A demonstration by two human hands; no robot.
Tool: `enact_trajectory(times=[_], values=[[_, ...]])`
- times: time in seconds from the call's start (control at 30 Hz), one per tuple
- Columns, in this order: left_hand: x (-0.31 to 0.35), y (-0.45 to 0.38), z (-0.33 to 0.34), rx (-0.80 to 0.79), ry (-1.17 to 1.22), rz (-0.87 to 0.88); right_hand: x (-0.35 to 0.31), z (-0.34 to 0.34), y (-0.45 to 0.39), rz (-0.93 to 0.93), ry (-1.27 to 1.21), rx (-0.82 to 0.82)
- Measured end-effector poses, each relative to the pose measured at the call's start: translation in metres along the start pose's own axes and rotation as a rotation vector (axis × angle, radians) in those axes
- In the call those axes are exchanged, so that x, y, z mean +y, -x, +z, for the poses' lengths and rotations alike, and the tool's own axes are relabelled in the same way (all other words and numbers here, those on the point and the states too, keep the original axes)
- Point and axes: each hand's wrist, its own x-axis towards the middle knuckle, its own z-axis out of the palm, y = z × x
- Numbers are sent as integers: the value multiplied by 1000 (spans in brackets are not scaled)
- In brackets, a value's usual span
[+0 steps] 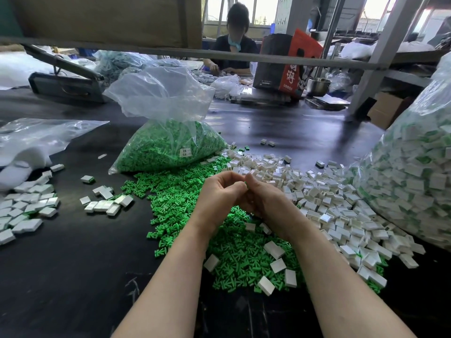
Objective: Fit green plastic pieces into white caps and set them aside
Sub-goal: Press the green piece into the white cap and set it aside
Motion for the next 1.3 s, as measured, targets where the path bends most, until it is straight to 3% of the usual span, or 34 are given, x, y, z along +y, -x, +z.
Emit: enact_trajectory(times=[0.47,0.93,1.3], values=[[-6,-3,6,77,-22,-8,-2,4,3,-36,47,1],[-2,-1,12,90,-91,30,-2,0,4,9,-111,5],[-7,-3,9,68,-68,41,4,-4,-1,8,-15,28]])
